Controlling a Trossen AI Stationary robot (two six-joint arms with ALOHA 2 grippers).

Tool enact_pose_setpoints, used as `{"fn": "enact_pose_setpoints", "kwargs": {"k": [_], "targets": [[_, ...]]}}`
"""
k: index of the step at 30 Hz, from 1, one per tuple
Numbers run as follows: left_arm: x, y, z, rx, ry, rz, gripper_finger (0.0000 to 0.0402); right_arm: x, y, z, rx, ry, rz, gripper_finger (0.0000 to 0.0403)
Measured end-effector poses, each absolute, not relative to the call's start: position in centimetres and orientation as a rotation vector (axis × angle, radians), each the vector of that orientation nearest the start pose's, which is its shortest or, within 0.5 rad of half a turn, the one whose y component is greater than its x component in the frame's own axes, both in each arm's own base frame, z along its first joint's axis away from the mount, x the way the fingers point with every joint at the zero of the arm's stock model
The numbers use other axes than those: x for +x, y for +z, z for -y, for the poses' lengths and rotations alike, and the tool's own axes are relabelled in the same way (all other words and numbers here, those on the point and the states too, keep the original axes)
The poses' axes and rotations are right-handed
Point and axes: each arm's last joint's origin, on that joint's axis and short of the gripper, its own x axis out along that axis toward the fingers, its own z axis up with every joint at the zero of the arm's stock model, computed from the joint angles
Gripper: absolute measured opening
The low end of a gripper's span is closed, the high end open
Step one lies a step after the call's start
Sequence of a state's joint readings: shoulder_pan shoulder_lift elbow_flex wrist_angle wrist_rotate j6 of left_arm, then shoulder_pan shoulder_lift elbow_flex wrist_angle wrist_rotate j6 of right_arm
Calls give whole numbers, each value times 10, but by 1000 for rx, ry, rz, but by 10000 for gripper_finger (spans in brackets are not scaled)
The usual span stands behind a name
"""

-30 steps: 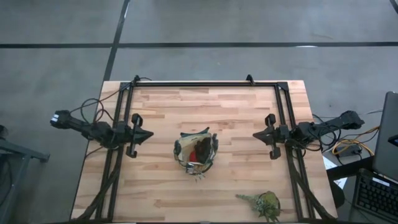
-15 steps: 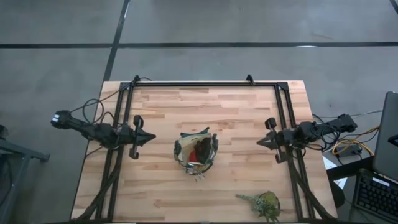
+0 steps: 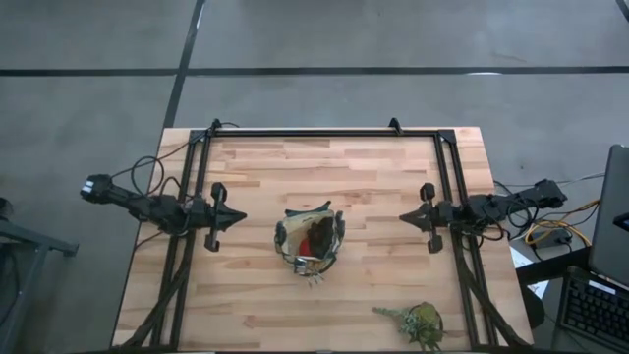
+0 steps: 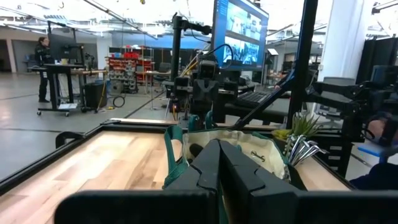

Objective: Pick & Place Garden tools in Gardening bag
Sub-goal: Return to Home Position

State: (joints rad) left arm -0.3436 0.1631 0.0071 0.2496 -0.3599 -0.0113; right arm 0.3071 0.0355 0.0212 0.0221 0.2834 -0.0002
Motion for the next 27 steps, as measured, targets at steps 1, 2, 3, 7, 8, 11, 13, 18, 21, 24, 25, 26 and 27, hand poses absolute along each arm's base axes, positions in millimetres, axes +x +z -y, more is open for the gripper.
{"fn": "enact_pose_setpoints", "kwargs": {"k": [1, 2, 3, 7, 8, 11, 13, 18, 21, 24, 25, 26, 27], "targets": [[103, 176, 26, -43, 16, 88, 10, 96, 170, -22, 7, 23, 4, 8], [103, 176, 26, -43, 16, 87, 10, 96, 169, -22, 8, 23, -1, 8], [103, 176, 26, -43, 16, 86, 10, 96, 169, -22, 3, 24, -5, 8], [103, 176, 26, -42, 16, 84, 10, 96, 169, -22, -41, 24, -10, 8], [103, 176, 26, -42, 16, 84, 10, 96, 169, -22, -52, 24, -9, 8], [103, 176, 26, -42, 16, 84, 10, 96, 169, -22, -78, 25, -8, 8], [103, 176, 26, -42, 16, 84, 10, 96, 169, -22, -90, 24, -9, 8], [103, 176, 26, -42, 16, 84, 10, 96, 169, -22, -87, 24, -9, 8], [103, 176, 26, -42, 16, 84, 10, 96, 169, -22, -86, 25, -8, 8], [103, 176, 26, -42, 16, 84, 10, 96, 169, -22, -87, 25, -8, 8], [103, 176, 26, -42, 16, 84, 10, 96, 169, -22, -89, 25, -8, 8], [103, 176, 26, -42, 16, 84, 10, 96, 169, -22, -88, 25, -8, 8], [103, 176, 26, -42, 16, 84, 10, 96, 169, -22, -85, 25, -8, 8]]}}
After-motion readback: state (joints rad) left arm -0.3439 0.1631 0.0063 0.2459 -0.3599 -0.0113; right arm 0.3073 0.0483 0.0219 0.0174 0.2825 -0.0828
